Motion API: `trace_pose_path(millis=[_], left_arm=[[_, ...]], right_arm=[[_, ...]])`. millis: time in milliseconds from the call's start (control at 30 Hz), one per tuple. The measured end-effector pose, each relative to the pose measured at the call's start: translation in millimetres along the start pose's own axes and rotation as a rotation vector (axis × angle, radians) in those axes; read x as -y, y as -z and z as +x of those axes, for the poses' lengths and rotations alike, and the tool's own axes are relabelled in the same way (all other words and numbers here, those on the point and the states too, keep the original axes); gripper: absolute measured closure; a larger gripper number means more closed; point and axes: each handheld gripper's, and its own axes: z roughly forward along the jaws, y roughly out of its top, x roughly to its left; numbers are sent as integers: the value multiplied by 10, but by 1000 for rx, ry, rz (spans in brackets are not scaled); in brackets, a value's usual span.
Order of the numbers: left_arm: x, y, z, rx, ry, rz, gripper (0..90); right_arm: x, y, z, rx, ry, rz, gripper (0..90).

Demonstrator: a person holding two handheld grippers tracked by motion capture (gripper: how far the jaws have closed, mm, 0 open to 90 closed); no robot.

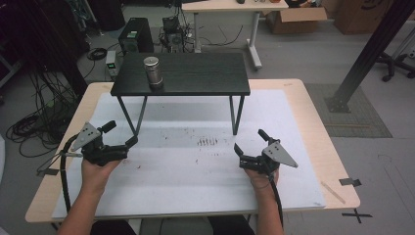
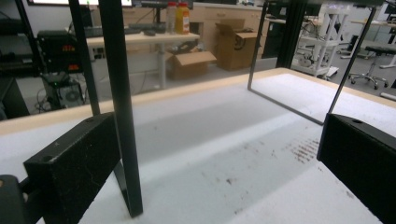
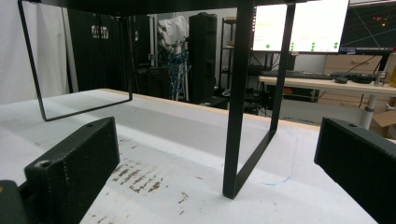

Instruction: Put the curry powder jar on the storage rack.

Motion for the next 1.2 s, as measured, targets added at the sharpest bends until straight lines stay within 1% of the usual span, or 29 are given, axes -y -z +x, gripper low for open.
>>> trace_pose_path(millis=[167,333,467,567,700,800,833,1033,1100,1167,1200], left_arm=[[155,-20,12,-1,10,3,2],[284,-32,21,-17,12,-21,2],[365,-42,24,-20,9,-38,2],[421,-54,28,-25,9,-38,2],[498,-83,34,-24,23,-11,2],[546,-87,23,-17,27,-15,2],[550,-84,18,-21,21,-19,2],[561,-69,-1,1,-8,-34,2],[571,-55,-16,-7,-21,-49,2],[589,-27,-39,-22,-41,-78,2],[599,-12,-51,-22,-53,-95,2]], right_arm=[[0,0,0,0,2,0,0],[0,0,0,0,2,1,0],[0,-1,0,0,2,1,0],[0,-1,-1,0,0,1,0],[-1,-2,0,0,3,1,0],[-1,-2,0,0,3,1,0],[-1,-2,0,0,3,1,0],[-1,-2,1,0,5,2,0],[-1,-1,2,1,5,2,0],[0,-1,1,1,4,1,0],[0,-1,2,1,5,1,0]])
